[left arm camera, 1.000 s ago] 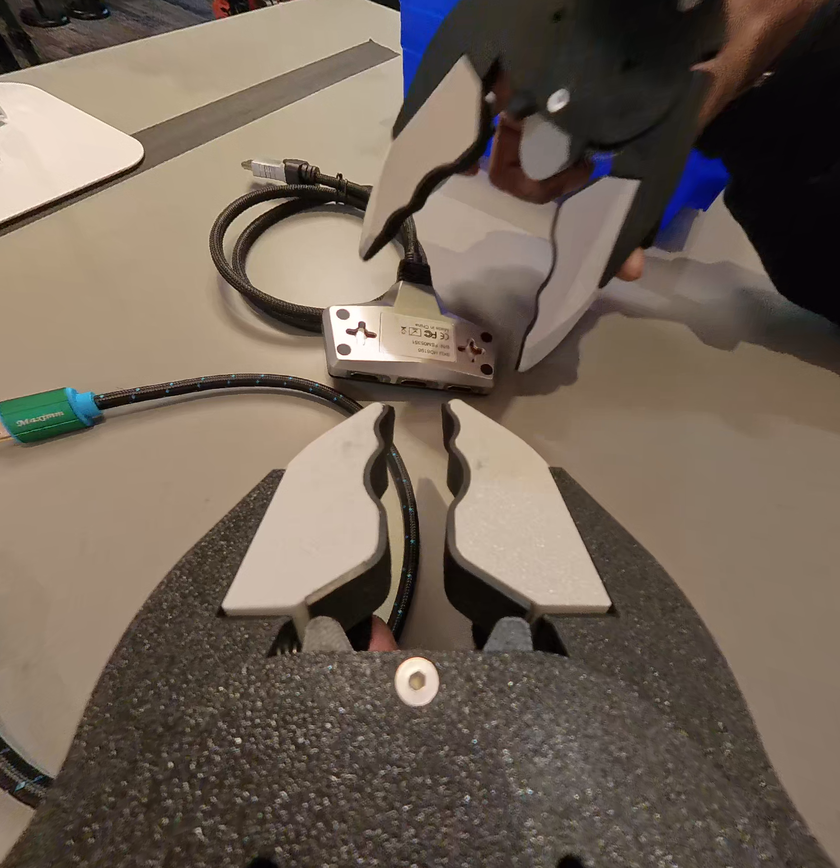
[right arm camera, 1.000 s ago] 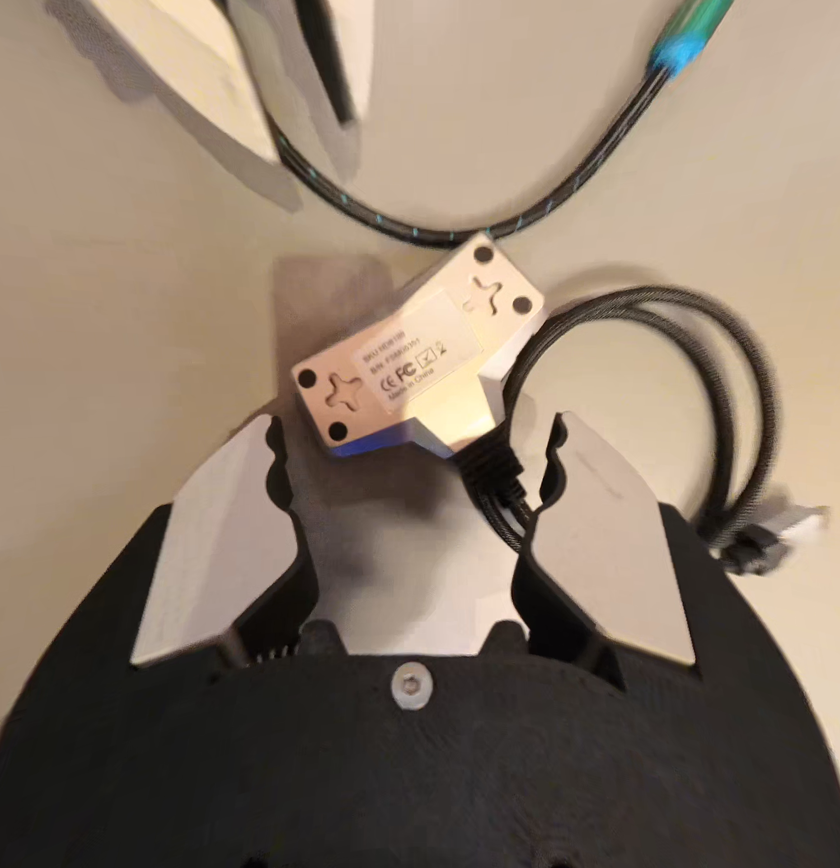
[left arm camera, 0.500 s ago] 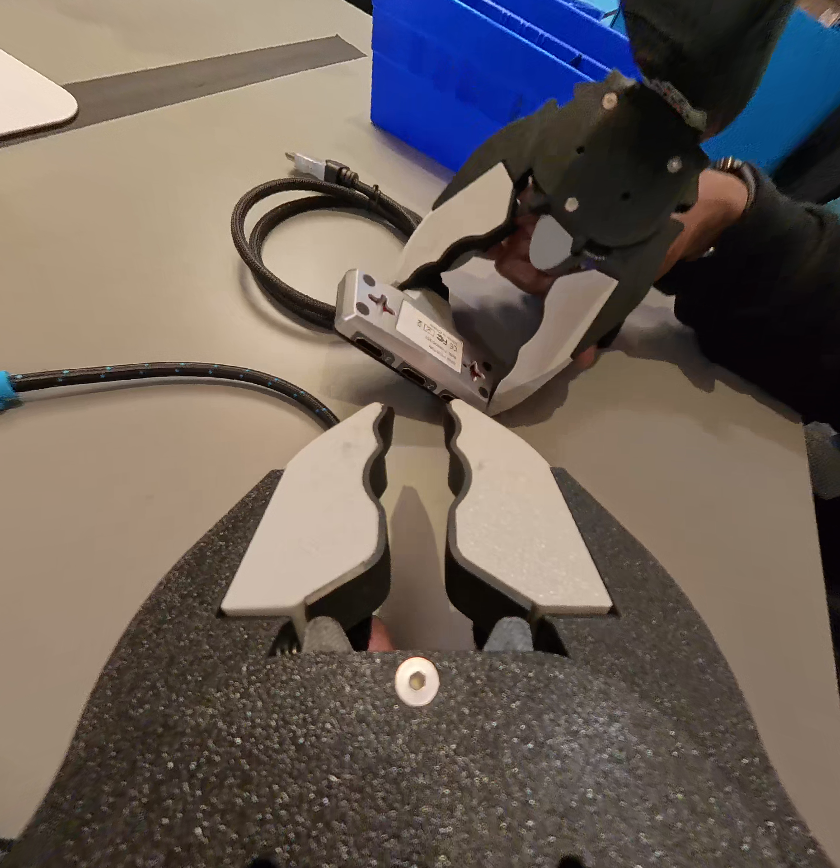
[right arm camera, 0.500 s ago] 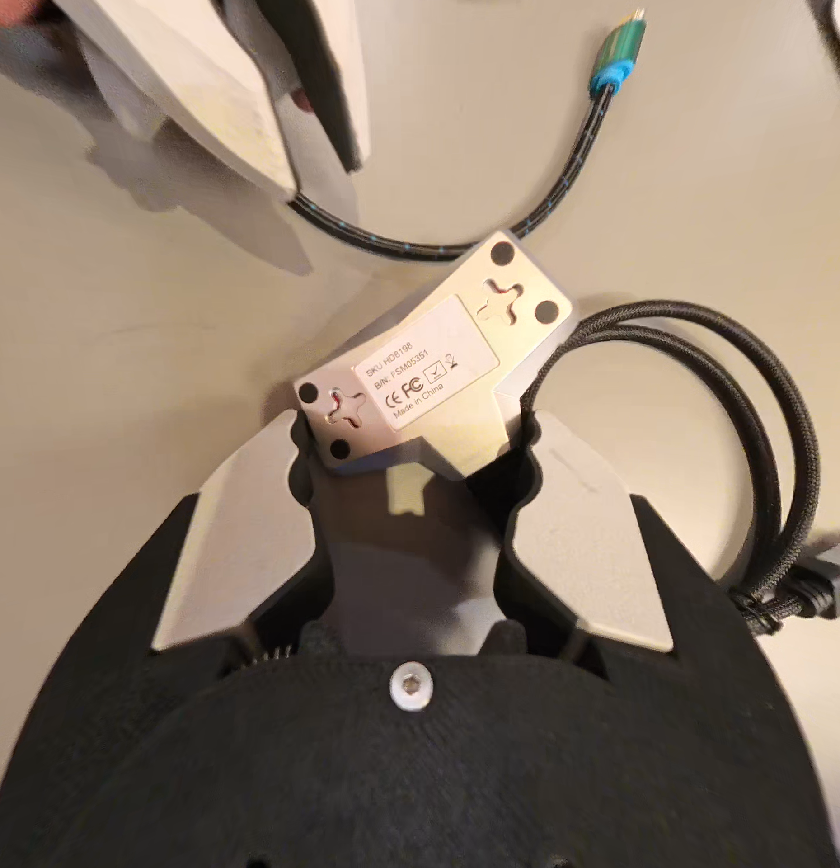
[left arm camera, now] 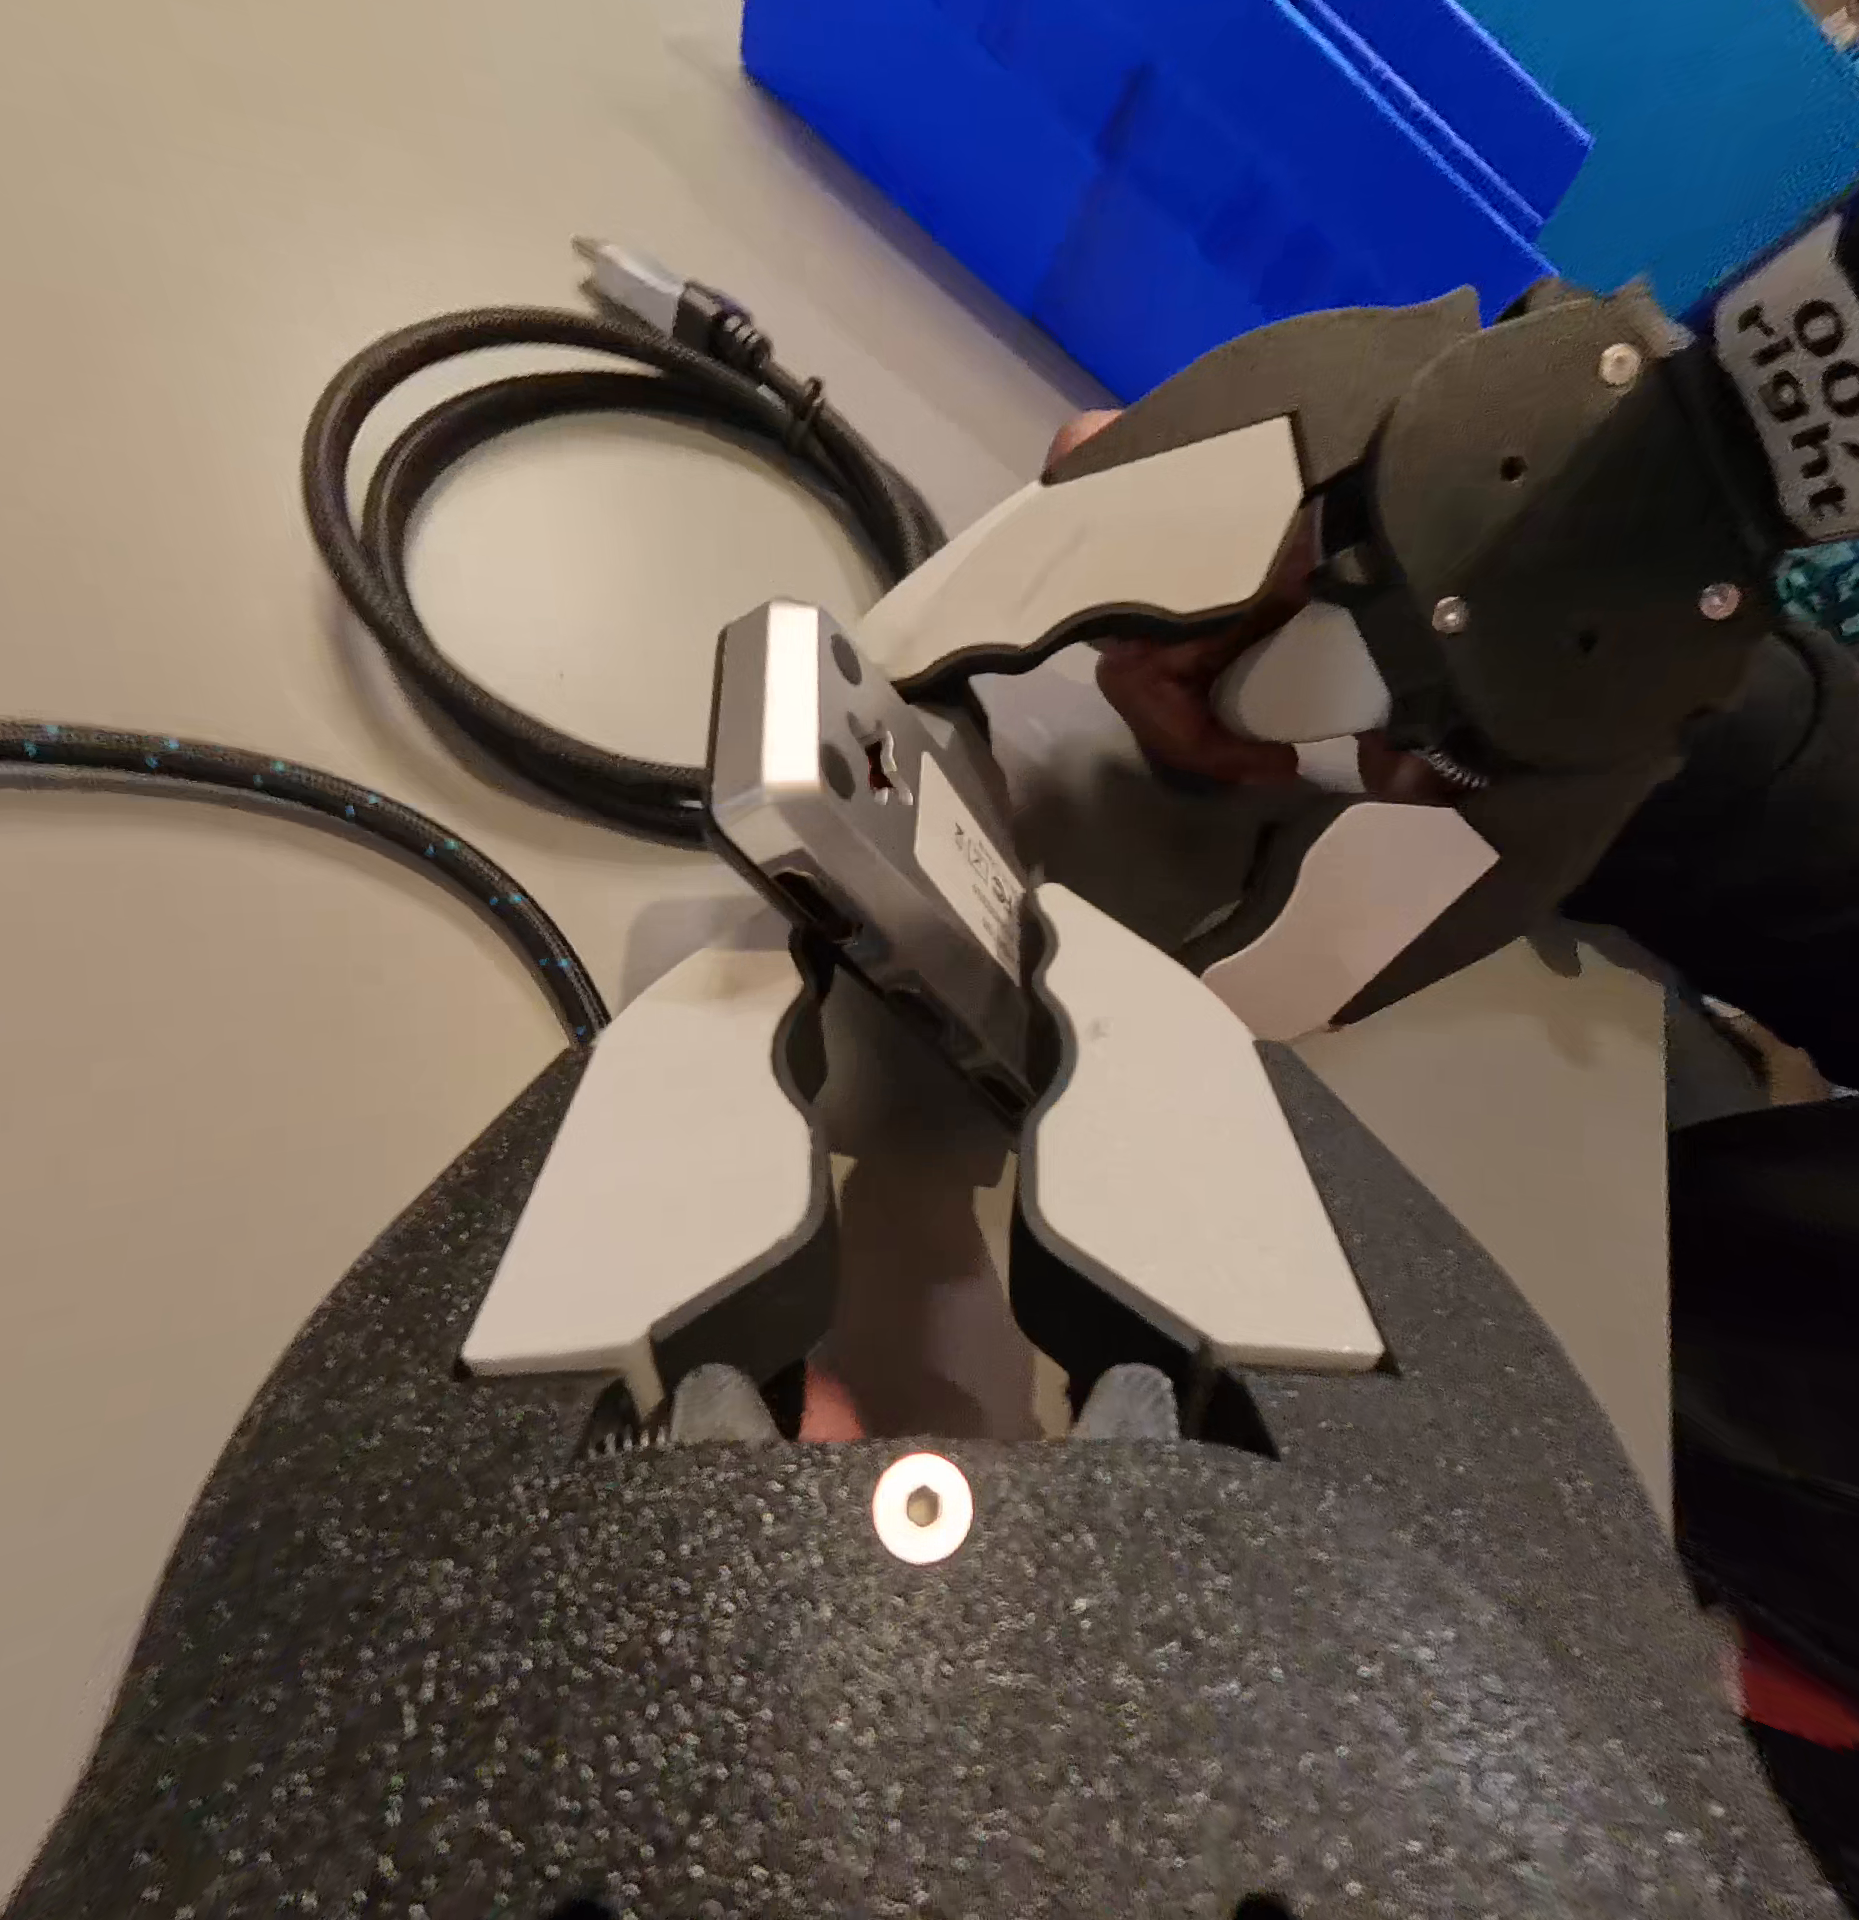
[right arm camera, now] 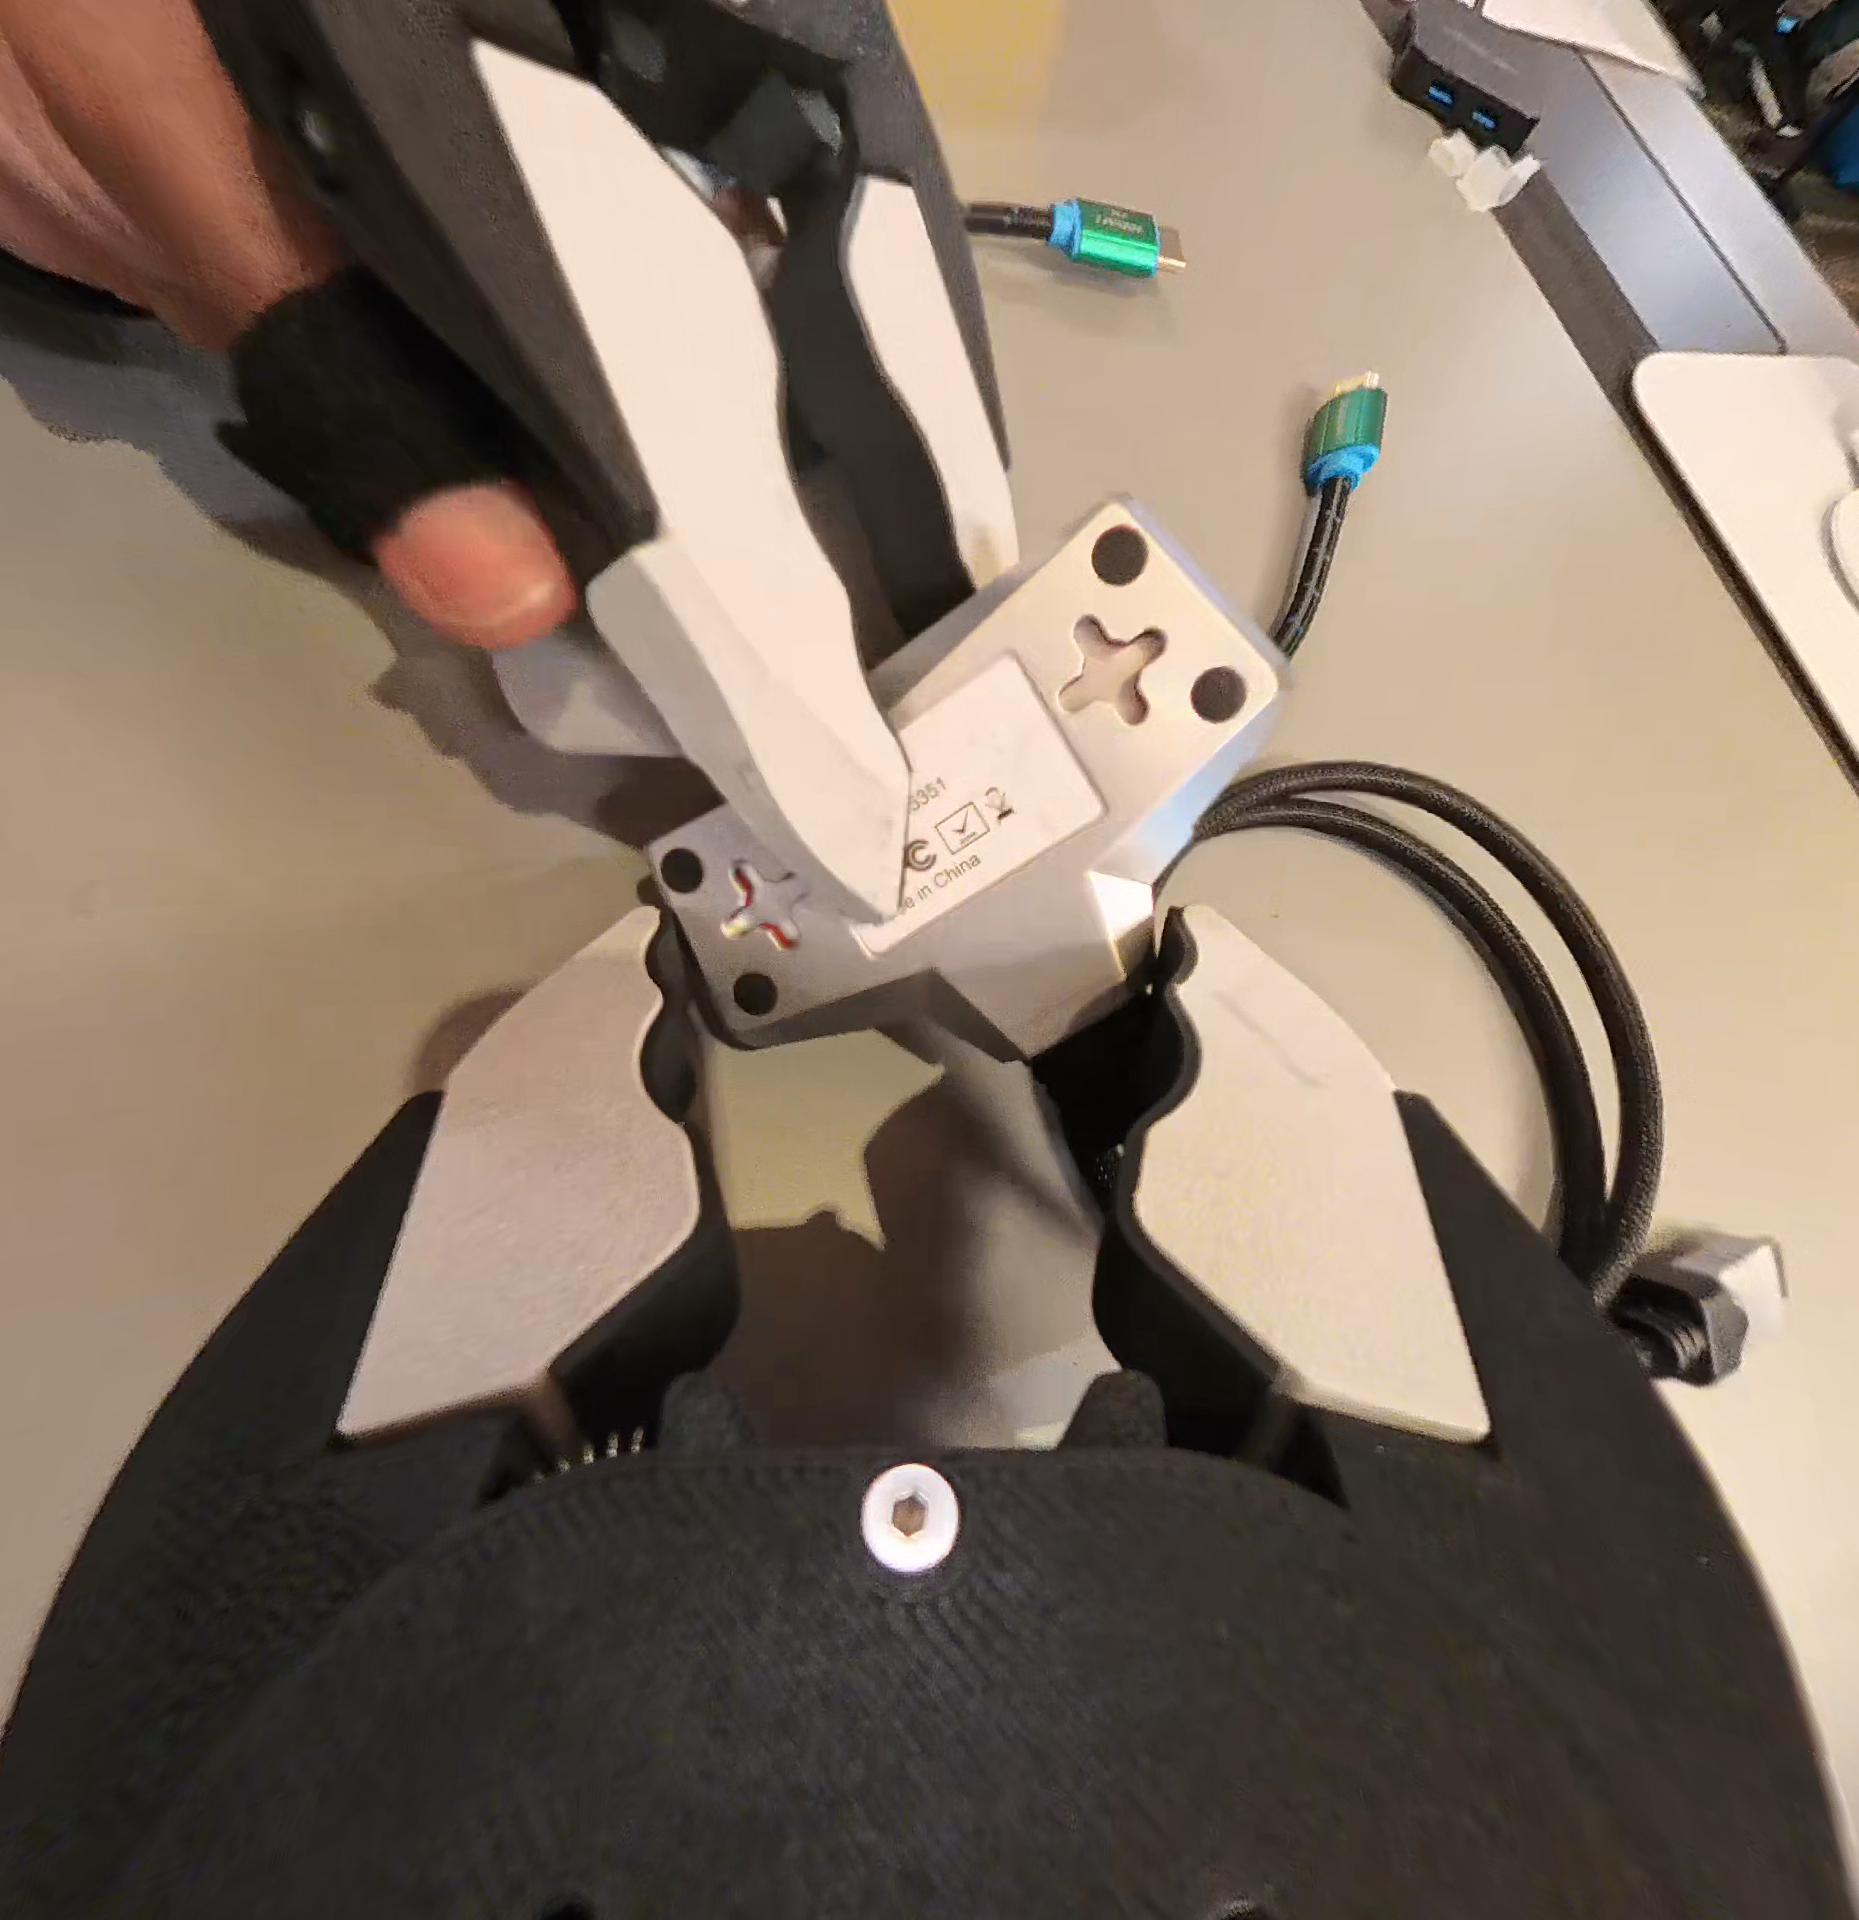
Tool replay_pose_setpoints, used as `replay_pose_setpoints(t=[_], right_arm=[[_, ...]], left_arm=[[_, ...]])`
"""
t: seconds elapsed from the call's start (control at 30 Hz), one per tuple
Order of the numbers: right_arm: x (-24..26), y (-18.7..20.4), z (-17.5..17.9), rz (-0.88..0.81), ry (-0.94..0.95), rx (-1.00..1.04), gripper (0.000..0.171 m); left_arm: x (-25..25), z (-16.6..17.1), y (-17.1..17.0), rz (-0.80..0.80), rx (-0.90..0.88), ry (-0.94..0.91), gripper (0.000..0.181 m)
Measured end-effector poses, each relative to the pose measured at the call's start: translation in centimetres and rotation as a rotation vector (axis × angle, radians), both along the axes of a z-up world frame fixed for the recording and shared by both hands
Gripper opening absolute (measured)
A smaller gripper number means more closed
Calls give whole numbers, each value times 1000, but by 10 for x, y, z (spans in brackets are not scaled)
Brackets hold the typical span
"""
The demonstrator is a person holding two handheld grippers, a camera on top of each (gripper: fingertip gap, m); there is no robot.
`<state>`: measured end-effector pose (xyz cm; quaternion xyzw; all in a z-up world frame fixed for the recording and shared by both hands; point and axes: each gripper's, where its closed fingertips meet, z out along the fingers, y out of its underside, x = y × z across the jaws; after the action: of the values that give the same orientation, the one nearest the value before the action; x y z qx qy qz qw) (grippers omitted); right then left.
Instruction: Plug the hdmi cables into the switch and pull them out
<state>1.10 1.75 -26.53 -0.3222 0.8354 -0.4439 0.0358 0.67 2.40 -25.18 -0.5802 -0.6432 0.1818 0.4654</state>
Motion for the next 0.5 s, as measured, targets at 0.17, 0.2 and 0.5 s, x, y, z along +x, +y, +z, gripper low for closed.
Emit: replay_pose_setpoints(t=[0.17, 0.2, 0.5], right_arm=[[-6, 2, 9, 28, 49, -63, 75], [-9, 2, 15, 33, 62, -96, 75], [-15, 8, 58, 97, 250, -410, 62]], left_arm=[[-1, 8, -4, -22, -231, 62, 30], [-2, 10, -6, -24, -307, 75, 29], [-4, 13, -8, -203, -1043, 217, 26]])
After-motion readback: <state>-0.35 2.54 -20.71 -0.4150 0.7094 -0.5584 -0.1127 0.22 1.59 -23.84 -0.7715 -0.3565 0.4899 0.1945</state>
